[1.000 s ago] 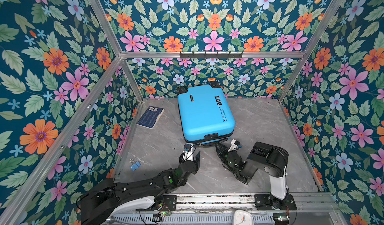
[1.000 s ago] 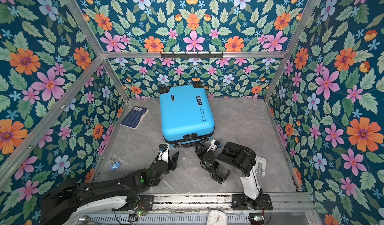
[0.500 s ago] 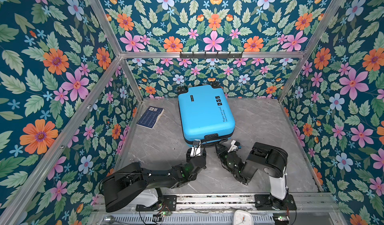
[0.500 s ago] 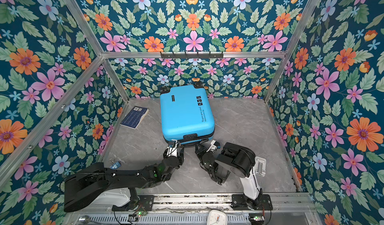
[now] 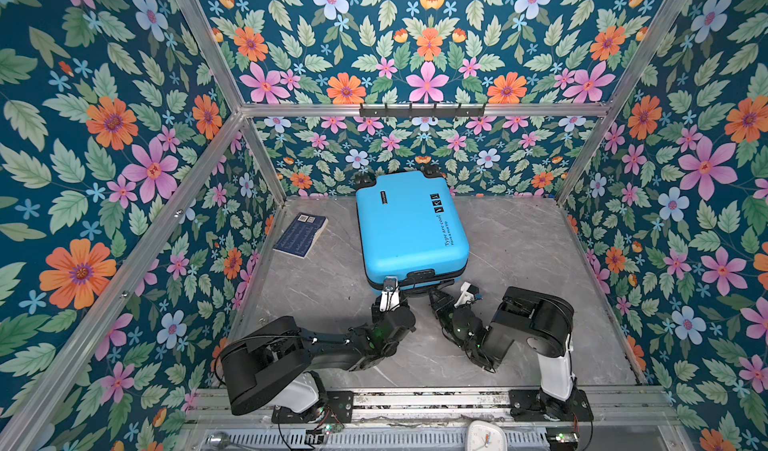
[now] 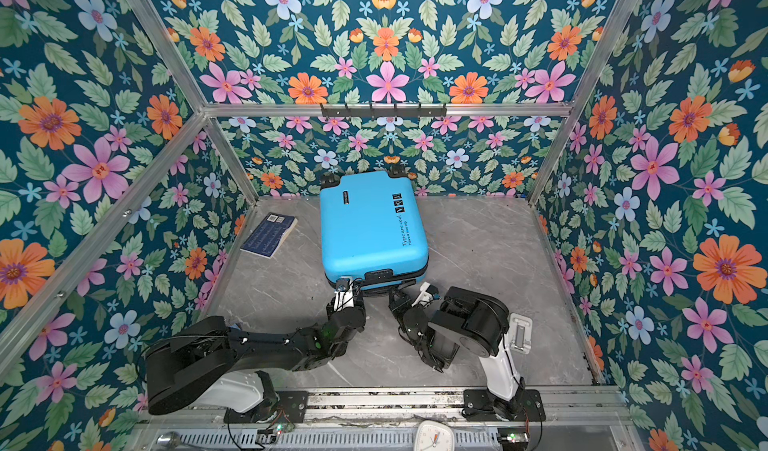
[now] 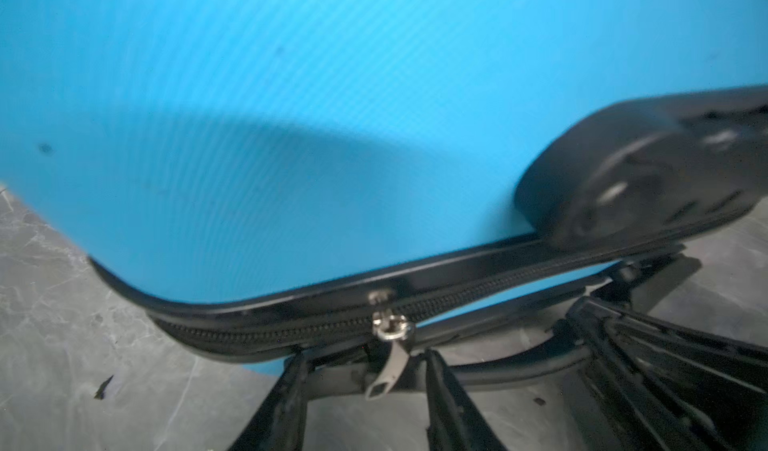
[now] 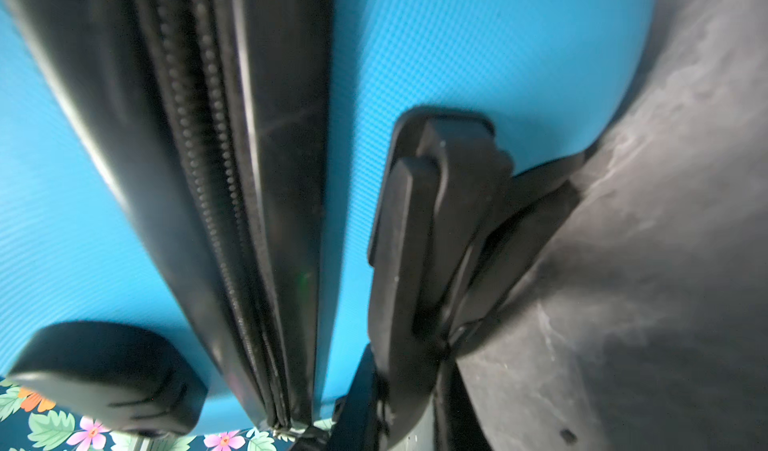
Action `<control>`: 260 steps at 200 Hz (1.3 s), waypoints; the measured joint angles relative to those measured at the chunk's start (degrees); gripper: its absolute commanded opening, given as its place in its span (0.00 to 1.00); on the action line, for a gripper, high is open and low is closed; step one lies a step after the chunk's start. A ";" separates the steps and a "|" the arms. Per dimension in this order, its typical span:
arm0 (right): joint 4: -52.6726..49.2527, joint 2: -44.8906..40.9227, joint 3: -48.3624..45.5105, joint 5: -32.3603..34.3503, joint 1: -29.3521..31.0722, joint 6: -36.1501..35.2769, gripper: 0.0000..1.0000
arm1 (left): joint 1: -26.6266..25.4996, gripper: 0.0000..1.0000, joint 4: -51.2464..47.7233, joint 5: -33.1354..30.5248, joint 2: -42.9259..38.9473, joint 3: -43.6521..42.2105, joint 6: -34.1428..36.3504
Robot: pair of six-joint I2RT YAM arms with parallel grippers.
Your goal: Pack the luggage
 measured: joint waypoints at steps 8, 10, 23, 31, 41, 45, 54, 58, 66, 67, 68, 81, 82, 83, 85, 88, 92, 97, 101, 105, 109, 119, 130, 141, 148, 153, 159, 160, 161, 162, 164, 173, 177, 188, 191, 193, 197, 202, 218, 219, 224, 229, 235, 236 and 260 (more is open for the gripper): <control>0.02 0.02 0.00 0.09 0.04 0.02 0.00 | 0.31 0.35 0.68 -0.02 0.00 -0.28 0.00; 0.02 0.02 0.00 0.09 0.07 0.02 0.00 | 0.39 0.33 0.85 -0.02 0.00 -0.33 0.04; 0.02 0.04 0.07 0.26 0.15 0.02 0.00 | 0.98 0.19 2.27 0.31 0.04 -0.90 0.59; 0.02 0.07 0.09 0.31 0.15 0.04 0.00 | 1.29 0.11 3.34 1.07 0.07 -1.31 1.49; 0.00 0.07 0.11 0.39 0.20 0.04 0.00 | 1.64 0.05 5.33 3.30 0.20 -1.97 2.69; 0.00 0.07 0.11 0.46 0.22 0.04 0.00 | 1.73 0.03 6.01 3.82 0.24 -2.19 3.61; -0.04 0.09 0.20 0.59 0.24 0.04 0.00 | 1.84 0.00 7.76 5.81 0.22 -2.86 4.79; -0.07 0.09 0.22 0.63 0.26 0.04 0.00 | 1.84 0.00 8.39 6.54 0.20 -3.15 4.96; -0.09 0.13 0.33 0.72 0.26 0.04 0.00 | 1.92 0.00 9.99 8.44 -0.04 -3.85 6.08; -0.09 0.15 0.33 0.74 0.26 0.04 0.00 | 1.95 0.00 10.14 8.59 -0.09 -3.93 6.21; -0.09 0.17 0.35 0.76 0.26 0.04 0.00 | 1.95 0.00 10.40 8.94 -0.13 -4.07 6.43; -0.17 0.33 0.68 0.96 0.31 0.02 0.00 | 1.92 0.00 12.92 11.93 -0.72 -5.31 7.93; -0.17 0.35 0.72 0.96 0.33 0.02 0.00 | 1.92 0.00 13.05 12.11 -0.74 -5.38 8.00; -0.17 0.37 0.76 0.94 0.33 0.02 0.00 | 1.92 0.00 13.31 12.46 -0.81 -5.51 8.11; -0.17 0.44 0.87 0.87 0.37 0.02 0.00 | 1.92 0.00 13.66 12.96 -0.90 -5.70 8.35; -0.20 0.57 1.07 0.72 0.39 0.02 0.00 | 1.90 0.00 14.16 13.57 -1.01 -5.97 8.87; -0.24 0.70 1.29 0.52 0.46 0.02 0.00 | 1.88 0.00 14.84 14.32 -1.14 -6.25 9.40; -0.28 0.87 1.57 0.31 0.52 0.02 0.00 | 1.79 0.00 15.72 15.43 -1.29 -6.67 9.70; -0.35 0.98 1.77 0.20 0.59 0.02 0.00 | 1.73 0.00 16.24 16.00 -1.38 -6.86 10.03; -0.39 1.11 1.99 0.20 0.66 0.02 0.00 | 1.64 0.00 16.79 16.70 -1.44 -7.02 10.56; -0.37 1.25 2.14 0.20 0.74 0.02 0.00 | 1.62 0.00 17.27 17.20 -1.46 -7.10 10.73; -0.35 1.60 2.60 0.20 0.98 0.04 0.00 | 1.44 0.00 18.53 18.36 -1.44 -7.15 11.39; -0.44 1.84 3.06 0.04 1.22 0.04 0.00 | 1.22 0.00 20.06 19.06 -1.07 -7.10 12.22; -0.42 2.08 3.34 -0.02 1.40 0.04 0.00 | 0.92 0.00 21.18 19.74 -0.44 -6.91 12.90; -0.42 2.12 3.43 -0.02 1.46 0.04 0.00 | 0.74 0.00 21.79 20.02 -0.02 -6.73 13.60; -0.44 2.14 3.48 0.00 1.49 0.04 0.00 | 0.61 0.00 22.23 20.44 0.35 -6.56 13.88; -0.42 2.14 3.45 0.00 1.49 0.04 0.00 | 0.46 0.00 22.75 21.11 0.81 -6.29 14.29; -0.42 2.16 3.45 0.00 1.49 0.04 0.00 | 0.44 0.00 22.82 21.24 0.92 -6.21 14.43; -0.42 2.16 3.45 0.00 1.49 0.04 0.00 | 0.44 0.00 22.84 21.31 0.96 -6.16 14.47; -0.39 2.16 3.45 0.00 1.49 0.04 0.00 | 0.42 0.00 22.86 21.35 1.03 -6.12 14.56; -0.39 2.16 3.45 0.00 1.49 0.04 0.00 | 0.37 0.00 22.97 21.46 1.14 -5.99 14.86; -0.35 2.19 3.41 0.00 1.51 0.07 0.00 | 0.20 0.00 23.08 21.62 1.53 -5.35 15.06; -0.35 2.19 3.37 0.00 1.51 0.11 0.00 | 0.13 0.00 23.10 21.68 1.60 -5.11 15.08; -0.26 2.16 3.19 -0.04 1.51 0.28 0.00 | 0.11 0.01 23.37 21.16 1.36 -5.03 15.17; -0.26 2.14 3.15 -0.09 1.51 0.35 0.00 | 0.07 0.02 23.30 20.92 1.18 -5.09 15.17; -0.26 2.10 3.10 -0.11 1.51 0.37 0.00 | 0.04 0.04 23.21 20.70 0.98 -5.18 15.12; -0.28 2.01 3.02 -0.22 1.51 0.44 0.00 | 0.04 0.10 22.97 20.22 0.63 -5.31 15.04; -0.35 1.88 2.91 -0.28 1.51 0.44 0.00 | 0.07 0.19 22.47 19.41 -0.04 -5.53 14.84; -0.24 1.31 2.05 -0.57 1.57 0.46 0.00 | 0.07 0.47 20.11 16.59 -2.91 -6.19 13.79; -0.24 1.27 2.01 -0.59 1.60 0.46 0.00 | 0.07 0.49 19.87 16.31 -3.19 -6.27 13.57; -0.26 1.18 1.90 -0.57 1.66 0.46 0.00 | 0.07 0.55 19.04 15.30 -4.15 -6.51 13.16; -0.28 1.16 1.88 -0.59 1.66 0.46 0.00 | 0.07 0.60 17.92 14.14 -5.18 -6.80 12.61; -0.28 1.14 1.88 -0.61 1.66 0.46 0.00 | 0.07 0.64 16.37 12.57 -6.51 -7.19 11.45; -0.28 1.14 1.88 -0.59 1.66 0.46 0.00 | 0.07 0.65 16.20 12.37 -6.64 -7.23 11.28; -0.31 1.29 2.21 -0.35 1.66 0.48 0.00 | 0.07 0.72 9.55 6.58 -11.45 -9.46 5.57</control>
